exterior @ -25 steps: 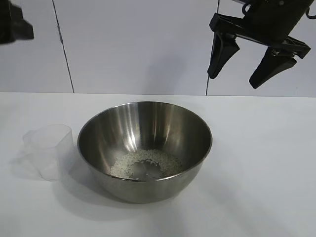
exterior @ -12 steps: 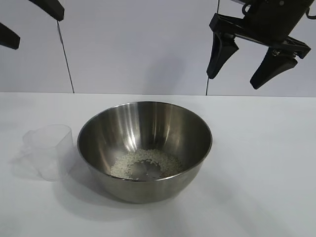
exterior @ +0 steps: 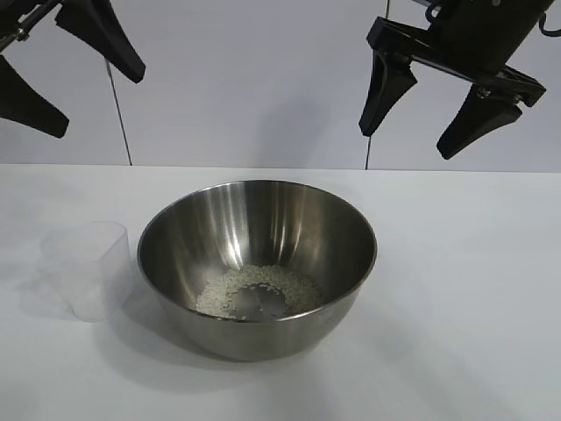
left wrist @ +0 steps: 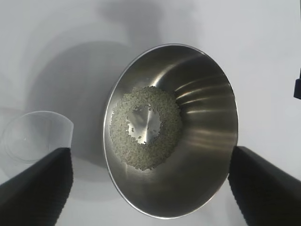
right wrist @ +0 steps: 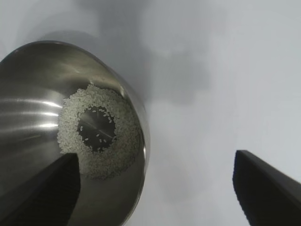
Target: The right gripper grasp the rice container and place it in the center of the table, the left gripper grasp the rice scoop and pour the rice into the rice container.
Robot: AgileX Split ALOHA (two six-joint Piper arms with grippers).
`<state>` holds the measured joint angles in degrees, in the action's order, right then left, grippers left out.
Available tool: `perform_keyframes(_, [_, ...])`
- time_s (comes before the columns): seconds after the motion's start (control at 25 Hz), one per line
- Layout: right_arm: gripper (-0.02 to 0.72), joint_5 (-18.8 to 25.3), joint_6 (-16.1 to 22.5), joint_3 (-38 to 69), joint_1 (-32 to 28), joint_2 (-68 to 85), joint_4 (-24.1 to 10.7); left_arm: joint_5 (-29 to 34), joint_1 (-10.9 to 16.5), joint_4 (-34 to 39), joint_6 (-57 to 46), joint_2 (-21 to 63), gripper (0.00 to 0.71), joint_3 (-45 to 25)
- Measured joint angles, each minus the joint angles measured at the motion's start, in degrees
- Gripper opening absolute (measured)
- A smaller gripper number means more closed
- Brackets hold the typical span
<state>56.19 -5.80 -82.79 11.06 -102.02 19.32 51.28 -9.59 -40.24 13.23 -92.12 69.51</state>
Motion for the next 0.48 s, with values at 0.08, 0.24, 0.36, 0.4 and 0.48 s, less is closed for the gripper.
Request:
perform_keyframes(0.08, [0.613, 0.0, 0.0, 0.0, 0.0, 0.0, 0.3, 0.0, -0.2, -0.1, 0.0, -0.7, 0.649, 0.0])
perform_keyframes(0.24, [0.613, 0.1, 0.0, 0.0, 0.0, 0.0, 0.9, -0.2, -0.3, -2.1, 0.0, -0.8, 0.649, 0.1])
perform_keyframes(0.36, [0.613, 0.1, 0.0, 0.0, 0.0, 0.0, 1.4, -0.4, -0.3, -4.2, 0.1, -0.8, 0.649, 0.1])
perform_keyframes(0.4, [0.613, 0.1, 0.0, 0.0, 0.0, 0.0, 1.6, -0.5, -0.5, -4.4, 0.1, -0.8, 0.649, 0.1])
perform_keyframes(0.48, [0.613, 0.1, 0.0, 0.0, 0.0, 0.0, 1.7, -0.7, -1.0, -4.5, 0.1, -0.8, 0.649, 0.1])
